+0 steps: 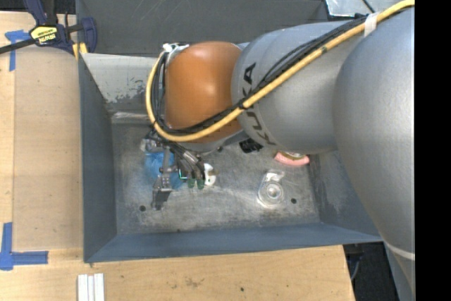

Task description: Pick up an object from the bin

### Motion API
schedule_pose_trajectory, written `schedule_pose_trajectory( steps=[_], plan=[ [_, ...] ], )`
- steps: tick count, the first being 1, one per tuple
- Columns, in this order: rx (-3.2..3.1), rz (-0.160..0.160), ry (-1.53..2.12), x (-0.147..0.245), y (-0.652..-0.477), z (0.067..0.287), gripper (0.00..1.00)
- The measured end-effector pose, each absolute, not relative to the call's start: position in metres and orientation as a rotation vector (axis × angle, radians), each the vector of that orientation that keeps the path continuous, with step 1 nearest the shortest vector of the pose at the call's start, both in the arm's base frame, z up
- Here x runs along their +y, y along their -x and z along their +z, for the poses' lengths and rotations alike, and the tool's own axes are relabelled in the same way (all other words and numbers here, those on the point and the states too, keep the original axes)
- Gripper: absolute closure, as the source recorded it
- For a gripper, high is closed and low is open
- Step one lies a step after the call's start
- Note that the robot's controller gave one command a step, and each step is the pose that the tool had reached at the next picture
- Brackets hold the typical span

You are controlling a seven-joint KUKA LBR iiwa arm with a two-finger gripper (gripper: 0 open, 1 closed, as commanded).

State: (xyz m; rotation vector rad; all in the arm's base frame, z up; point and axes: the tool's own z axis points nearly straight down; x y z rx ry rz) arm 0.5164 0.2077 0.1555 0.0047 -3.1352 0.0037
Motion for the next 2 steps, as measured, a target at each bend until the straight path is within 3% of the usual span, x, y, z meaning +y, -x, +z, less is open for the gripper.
schedule_pose_trajectory(
  steps=[1, 2],
  plan=[
    [-3.143, -0.001, -0.001, 0.207, -0.518, 0.160, 0.00],
    [-3.146, -0.005, -0.121, 0.169, -0.543, 0.125, 0.00]
  ],
)
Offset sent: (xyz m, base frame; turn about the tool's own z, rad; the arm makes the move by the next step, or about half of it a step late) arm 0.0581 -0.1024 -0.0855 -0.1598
